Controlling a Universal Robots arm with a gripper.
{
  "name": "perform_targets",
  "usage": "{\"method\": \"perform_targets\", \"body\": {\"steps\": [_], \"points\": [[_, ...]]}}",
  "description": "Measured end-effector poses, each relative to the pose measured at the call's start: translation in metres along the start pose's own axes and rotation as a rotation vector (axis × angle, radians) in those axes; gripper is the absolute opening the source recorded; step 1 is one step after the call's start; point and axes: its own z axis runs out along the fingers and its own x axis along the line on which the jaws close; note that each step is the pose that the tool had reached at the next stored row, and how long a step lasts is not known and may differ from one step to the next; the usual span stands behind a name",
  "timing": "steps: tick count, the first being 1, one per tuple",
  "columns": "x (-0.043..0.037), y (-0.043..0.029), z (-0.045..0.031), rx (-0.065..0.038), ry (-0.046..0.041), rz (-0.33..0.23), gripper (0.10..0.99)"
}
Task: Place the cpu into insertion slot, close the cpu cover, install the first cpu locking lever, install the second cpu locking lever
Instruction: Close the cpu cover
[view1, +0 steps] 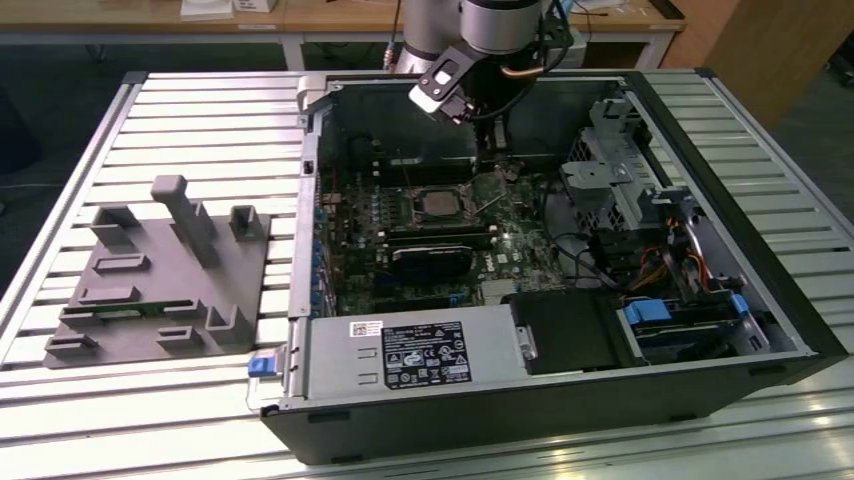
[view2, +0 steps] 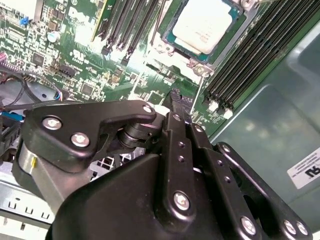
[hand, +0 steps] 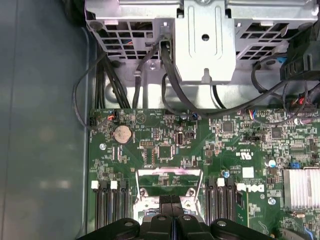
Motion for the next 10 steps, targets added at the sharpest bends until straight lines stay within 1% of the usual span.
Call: {"method": "perform_targets", "body": {"steps": [5,10], "points": [[0.0002,0.0070,0.0006,0.000,0.0000,0.000,0.106],[0.0005,0.0201,0.0018,0.000,0.0002,0.000,0.106]]}}
